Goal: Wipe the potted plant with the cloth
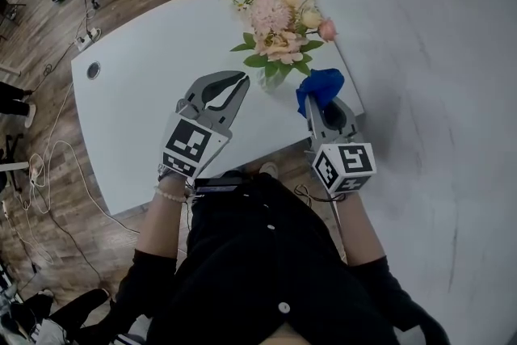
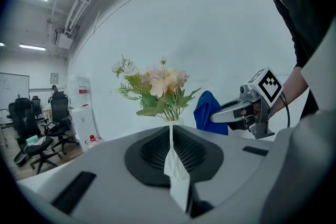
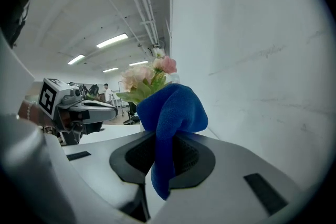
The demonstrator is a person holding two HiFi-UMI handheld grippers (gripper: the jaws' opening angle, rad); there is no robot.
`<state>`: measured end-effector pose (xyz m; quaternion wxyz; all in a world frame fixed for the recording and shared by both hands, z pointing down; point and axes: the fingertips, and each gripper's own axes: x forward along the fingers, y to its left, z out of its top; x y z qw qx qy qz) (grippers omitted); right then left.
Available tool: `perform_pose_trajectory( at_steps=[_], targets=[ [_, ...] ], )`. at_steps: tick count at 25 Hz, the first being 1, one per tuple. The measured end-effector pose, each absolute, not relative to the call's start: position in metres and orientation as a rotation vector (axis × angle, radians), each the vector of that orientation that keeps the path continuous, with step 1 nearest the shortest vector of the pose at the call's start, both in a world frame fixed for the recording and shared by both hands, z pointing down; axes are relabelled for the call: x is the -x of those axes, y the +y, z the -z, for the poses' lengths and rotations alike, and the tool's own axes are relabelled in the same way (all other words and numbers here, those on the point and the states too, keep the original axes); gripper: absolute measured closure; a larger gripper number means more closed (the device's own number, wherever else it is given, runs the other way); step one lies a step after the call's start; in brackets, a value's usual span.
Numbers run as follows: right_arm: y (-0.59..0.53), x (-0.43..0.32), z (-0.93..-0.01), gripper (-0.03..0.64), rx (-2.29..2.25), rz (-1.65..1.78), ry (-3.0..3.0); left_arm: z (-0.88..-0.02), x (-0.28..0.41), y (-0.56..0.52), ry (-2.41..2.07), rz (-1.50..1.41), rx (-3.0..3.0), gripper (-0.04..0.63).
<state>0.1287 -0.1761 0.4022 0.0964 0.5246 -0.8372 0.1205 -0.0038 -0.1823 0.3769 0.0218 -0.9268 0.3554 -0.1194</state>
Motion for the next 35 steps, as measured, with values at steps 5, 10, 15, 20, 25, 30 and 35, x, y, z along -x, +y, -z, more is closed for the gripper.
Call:
perform_pose_trajectory(
  at_steps=[5,10,15,20,25,30,35],
  targets=[
    [-0.165,-0.122,-0.389,0.534,-1.511,-0.188,-2.468,-0.362,-0.003,-0.167,1.064,0.354,2.854,0.571],
    [-0.153,-0.114,-0.377,0.533,-1.432,-0.025,-2.465,-0.350,-0.003,-0.154,1.052,0.326,2.854,0.572],
    [-0.148,-0.111,-0.368,0.534,-1.425,0.052,-2.446,-0.350,-0.009,-0.140,1.000,0.356,2.874,0.575],
    [-0.144,-0.108,-0.365,0.534,-1.426,0.067,-2.446,-0.349,-0.017,-0.134,0.962,0.352,2.877,0.577],
    [-0.143,-0.107,-0.366,0.534,-1.423,0.065,-2.441,-0.351,-0.021,-0.132,0.936,0.361,2.879,0.578],
    [-0.143,-0.106,-0.363,0.534,-1.424,0.068,-2.438,-0.350,-0.022,-0.129,0.949,0.365,2.901,0.578],
    [-0.143,-0.103,-0.365,0.534,-1.416,0.072,-2.442,-0.352,-0.022,-0.129,0.923,0.364,2.892,0.580]
  ],
)
